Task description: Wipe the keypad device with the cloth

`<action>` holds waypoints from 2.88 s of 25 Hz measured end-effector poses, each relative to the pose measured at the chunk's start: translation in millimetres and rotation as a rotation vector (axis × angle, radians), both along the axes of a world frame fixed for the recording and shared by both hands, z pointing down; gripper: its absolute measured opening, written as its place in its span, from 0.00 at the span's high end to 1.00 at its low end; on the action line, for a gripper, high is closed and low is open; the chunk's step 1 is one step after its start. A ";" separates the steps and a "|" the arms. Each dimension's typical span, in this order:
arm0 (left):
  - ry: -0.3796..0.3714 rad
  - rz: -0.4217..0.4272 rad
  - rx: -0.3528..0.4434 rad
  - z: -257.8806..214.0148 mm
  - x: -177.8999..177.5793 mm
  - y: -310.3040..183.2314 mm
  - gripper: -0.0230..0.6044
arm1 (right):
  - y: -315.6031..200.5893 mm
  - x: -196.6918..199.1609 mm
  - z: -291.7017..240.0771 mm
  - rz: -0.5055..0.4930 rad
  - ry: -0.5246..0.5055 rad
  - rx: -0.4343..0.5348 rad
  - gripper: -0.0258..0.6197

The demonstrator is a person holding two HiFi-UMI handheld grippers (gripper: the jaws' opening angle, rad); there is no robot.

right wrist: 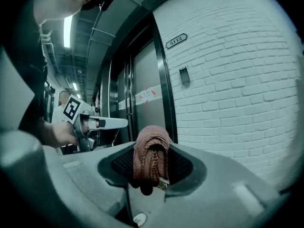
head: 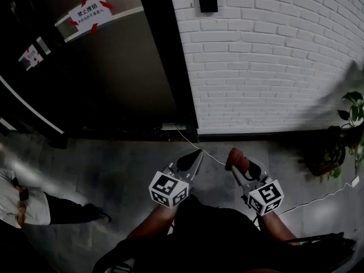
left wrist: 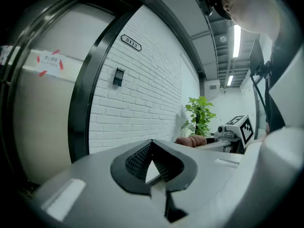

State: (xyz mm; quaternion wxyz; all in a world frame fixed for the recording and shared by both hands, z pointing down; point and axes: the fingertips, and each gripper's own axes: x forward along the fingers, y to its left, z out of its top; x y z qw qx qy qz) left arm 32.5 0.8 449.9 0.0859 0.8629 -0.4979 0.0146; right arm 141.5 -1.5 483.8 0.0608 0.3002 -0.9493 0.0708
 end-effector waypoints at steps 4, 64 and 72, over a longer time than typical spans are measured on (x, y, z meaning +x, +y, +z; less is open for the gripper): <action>0.000 0.005 -0.015 2.3 -1.6 -6.0 0.94 | -6.5 0.4 3.7 0.015 -0.002 -0.017 0.74; 0.003 0.068 0.026 -20.8 -139.5 -236.7 0.94 | -443.9 -207.2 -394.5 0.236 0.128 0.804 0.74; -0.008 0.089 0.015 -18.7 -132.7 -233.2 0.94 | -451.0 -180.6 -398.9 0.310 0.137 0.790 0.74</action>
